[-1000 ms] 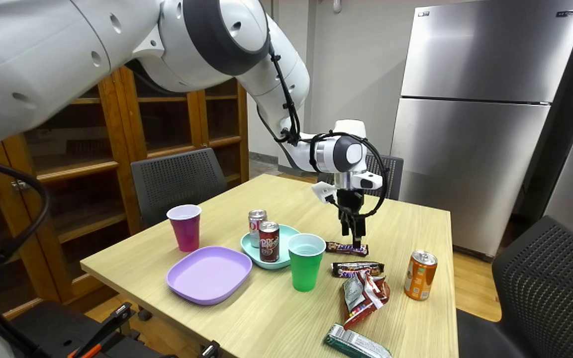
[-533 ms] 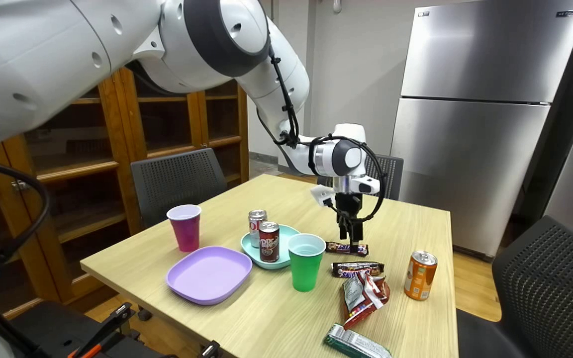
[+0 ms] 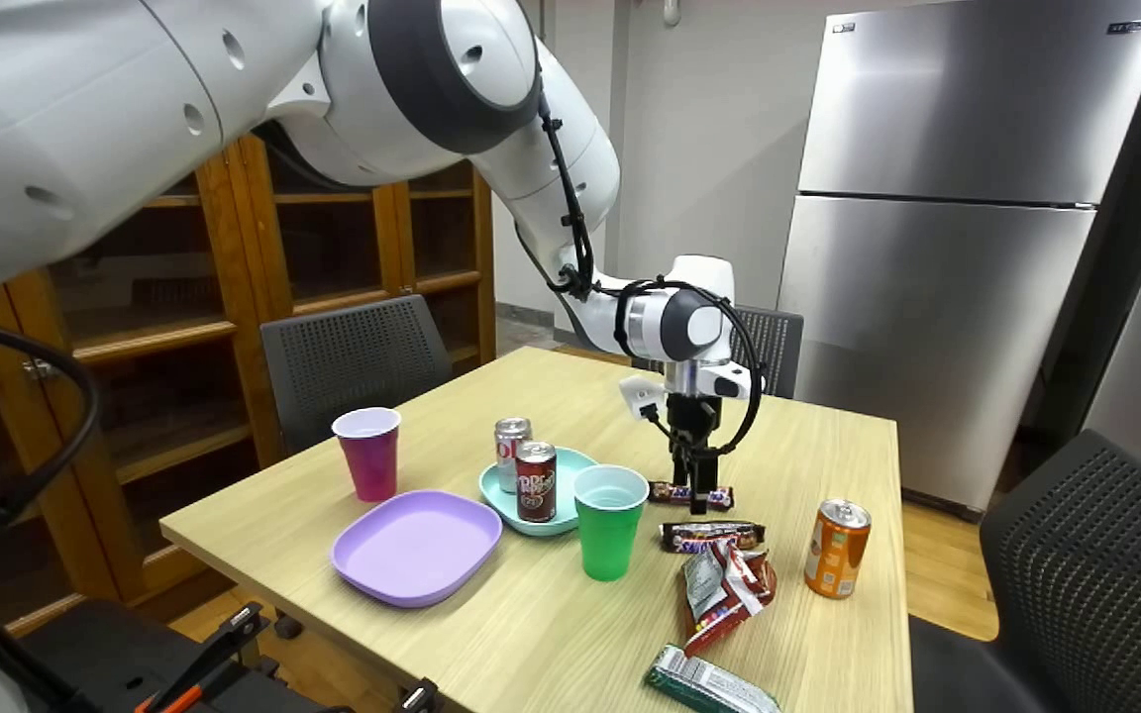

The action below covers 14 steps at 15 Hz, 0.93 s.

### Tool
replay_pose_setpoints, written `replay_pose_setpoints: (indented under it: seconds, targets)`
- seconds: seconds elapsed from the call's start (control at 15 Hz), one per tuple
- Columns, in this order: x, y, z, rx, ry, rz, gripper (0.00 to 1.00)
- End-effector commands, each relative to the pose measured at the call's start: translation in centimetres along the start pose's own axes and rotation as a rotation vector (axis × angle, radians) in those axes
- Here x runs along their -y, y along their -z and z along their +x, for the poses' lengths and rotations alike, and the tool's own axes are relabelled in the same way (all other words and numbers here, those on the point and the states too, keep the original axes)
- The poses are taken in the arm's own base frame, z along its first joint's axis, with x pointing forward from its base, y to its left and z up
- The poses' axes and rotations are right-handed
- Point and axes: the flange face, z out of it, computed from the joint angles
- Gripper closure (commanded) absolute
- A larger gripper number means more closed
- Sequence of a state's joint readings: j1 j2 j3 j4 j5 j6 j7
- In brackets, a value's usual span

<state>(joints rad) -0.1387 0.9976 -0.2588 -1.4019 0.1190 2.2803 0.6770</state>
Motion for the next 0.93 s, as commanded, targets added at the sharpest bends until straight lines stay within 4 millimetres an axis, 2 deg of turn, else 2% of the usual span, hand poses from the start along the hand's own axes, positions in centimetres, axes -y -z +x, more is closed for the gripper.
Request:
replay_pose_setpoints:
  seconds: [0.0, 0.6, 0.73, 0.87]
  targets:
    - [-0.5, 0.5, 0.2, 0.008, -0.022, 0.037, 0.28]
    - [-0.7, 1.5, 0.9, -0.021, -0.03, 0.079, 0.97]
    - [-1.0, 2.7, 0.9, -0.044, -0.008, 0.086, 1.0]
    - [-1.4, 4.4, 0.8, -0.1, 0.027, 0.103, 0.97]
